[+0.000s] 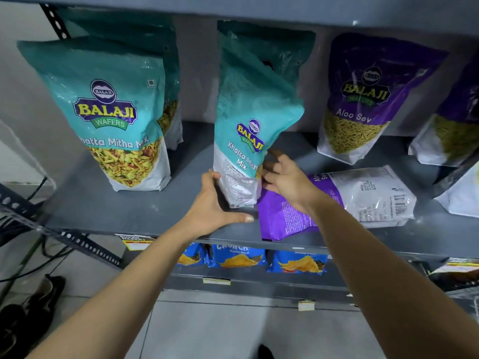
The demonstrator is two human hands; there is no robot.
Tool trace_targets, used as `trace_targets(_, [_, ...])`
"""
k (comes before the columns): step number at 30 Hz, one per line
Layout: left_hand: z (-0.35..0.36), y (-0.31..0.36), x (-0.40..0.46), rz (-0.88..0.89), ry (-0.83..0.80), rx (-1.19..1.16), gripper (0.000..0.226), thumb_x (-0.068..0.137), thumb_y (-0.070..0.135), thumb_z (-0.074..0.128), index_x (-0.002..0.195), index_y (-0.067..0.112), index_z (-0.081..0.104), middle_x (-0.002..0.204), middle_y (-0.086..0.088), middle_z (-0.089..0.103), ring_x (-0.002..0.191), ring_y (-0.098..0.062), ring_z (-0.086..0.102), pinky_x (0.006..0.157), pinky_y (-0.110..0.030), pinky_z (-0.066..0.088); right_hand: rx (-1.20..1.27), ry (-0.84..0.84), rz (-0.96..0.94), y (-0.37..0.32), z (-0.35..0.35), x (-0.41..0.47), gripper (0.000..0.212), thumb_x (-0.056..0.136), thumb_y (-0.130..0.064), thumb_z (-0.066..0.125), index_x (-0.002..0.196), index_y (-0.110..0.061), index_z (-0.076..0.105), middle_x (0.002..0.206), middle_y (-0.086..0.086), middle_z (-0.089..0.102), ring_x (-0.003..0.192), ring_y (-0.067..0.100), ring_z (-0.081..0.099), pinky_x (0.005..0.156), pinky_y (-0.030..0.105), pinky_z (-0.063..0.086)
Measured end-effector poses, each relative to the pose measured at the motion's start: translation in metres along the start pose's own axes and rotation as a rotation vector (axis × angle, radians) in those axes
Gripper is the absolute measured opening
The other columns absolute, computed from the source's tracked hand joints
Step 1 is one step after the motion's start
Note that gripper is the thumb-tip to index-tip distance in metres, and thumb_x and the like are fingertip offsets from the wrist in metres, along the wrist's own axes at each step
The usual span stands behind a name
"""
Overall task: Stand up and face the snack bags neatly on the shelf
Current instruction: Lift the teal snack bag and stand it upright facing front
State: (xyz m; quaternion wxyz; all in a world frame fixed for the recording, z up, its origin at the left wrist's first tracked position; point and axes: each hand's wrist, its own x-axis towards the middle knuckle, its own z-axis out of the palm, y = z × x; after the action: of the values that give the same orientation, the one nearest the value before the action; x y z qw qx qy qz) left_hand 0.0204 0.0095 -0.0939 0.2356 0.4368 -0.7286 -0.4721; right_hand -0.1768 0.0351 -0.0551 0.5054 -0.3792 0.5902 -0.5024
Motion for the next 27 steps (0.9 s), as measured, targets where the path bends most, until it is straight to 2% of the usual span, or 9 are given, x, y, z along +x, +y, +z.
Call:
trace_targets(4, [0.010,0.014,0.001,0.086,0.127,0.048,0.107,0.050,0.038,0.097,0.135,0.036,0.032,0.124,0.014,0.044,0.118,0.004,0.043,0.095,-0.005,0.034,-0.111,0.040,0.005,-0.004,0.002,-0.003,0.059,0.099,0.000,0.049,0.150,-0.020,0.027,0.098,0.011,0.064,0.086,0.022,0.067,0.067,0.030,0.061])
trace_targets(6, [0.010,0.016,0.004,0.077,0.179,0.124,0.109,0.050,0.045,0.095,0.140,0.024,0.038,0.117,0.010,0.040,0.121,-0.003,0.036,0.099,-0.014,0.032,-0.185,0.068,-0.005,-0.003,0.004,-0.003,0.056,0.099,-0.001,0.049,0.150,-0.018,0.030,0.094,0.010,0.061,0.077,0.019,0.066,0.070,0.032,0.061])
trace_targets(9, [0.006,0.013,0.009,0.044,0.227,0.168,0.094,0.054,0.044,0.094,0.130,0.015,0.048,0.109,0.006,0.046,0.115,-0.013,0.044,0.089,-0.019,0.036,-0.243,0.082,-0.058,-0.002,0.002,-0.001,0.062,0.097,0.003,0.051,0.152,-0.015,0.030,0.096,-0.002,0.056,0.091,0.015,0.060,0.089,0.037,0.057])
trace_targets(12, [-0.001,0.014,0.010,-0.002,0.217,0.142,0.085,0.060,0.033,0.093,0.127,0.014,0.045,0.118,0.003,0.059,0.105,-0.015,0.057,0.084,-0.027,0.046,-0.268,0.066,-0.131,-0.006,-0.008,0.005,0.084,0.089,0.009,0.061,0.155,-0.017,0.017,0.129,0.004,0.050,0.113,0.012,0.053,0.099,0.029,0.047])
trace_targets(15, [-0.017,0.011,0.017,-0.064,0.094,0.058,0.093,0.056,0.030,0.094,0.129,0.015,0.040,0.128,0.005,0.063,0.113,-0.016,0.063,0.099,-0.036,0.051,-0.239,-0.010,-0.138,-0.007,-0.018,0.015,0.105,0.075,0.011,0.074,0.155,-0.022,0.015,0.152,0.014,0.040,0.138,0.023,0.042,0.114,0.037,0.037])
trace_targets(19, [-0.039,0.010,0.027,-0.105,-0.095,-0.059,0.096,0.057,0.017,0.094,0.137,0.018,0.042,0.131,0.002,0.065,0.117,-0.014,0.065,0.104,-0.042,0.053,-0.191,-0.119,-0.123,-0.013,-0.023,0.022,0.112,0.062,0.017,0.081,0.151,-0.018,0.023,0.150,0.006,0.047,0.137,0.018,0.044,0.089,0.010,0.048])
trace_targets(22, [-0.051,0.017,0.033,-0.113,-0.166,-0.037,0.076,0.071,-0.006,0.083,0.135,0.013,0.048,0.118,0.006,0.067,0.102,0.001,0.065,0.099,-0.026,0.054,-0.236,-0.065,-0.106,-0.018,-0.026,0.025,0.097,0.059,0.006,0.088,0.139,-0.017,0.037,0.133,0.003,0.059,0.116,0.016,0.059,0.083,0.016,0.051])
trace_targets(24, [-0.057,0.019,0.037,-0.119,-0.173,0.020,0.072,0.073,-0.005,0.081,0.136,0.012,0.050,0.117,0.001,0.068,0.098,-0.002,0.065,0.100,-0.028,0.053,-0.287,-0.047,-0.107,-0.018,-0.027,0.023,0.088,0.059,-0.006,0.092,0.133,-0.016,0.044,0.125,0.003,0.064,0.104,0.013,0.062,0.080,0.019,0.051])
trace_targets(27, [-0.062,0.015,0.043,-0.145,-0.168,0.075,0.069,0.074,0.000,0.083,0.133,0.016,0.053,0.125,-0.003,0.068,0.111,-0.018,0.066,0.107,-0.039,0.048,-0.311,-0.007,-0.091,-0.015,-0.026,0.022,0.098,0.045,-0.029,0.097,0.130,-0.018,0.048,0.124,-0.001,0.067,0.112,0.014,0.063,0.092,0.031,0.054])
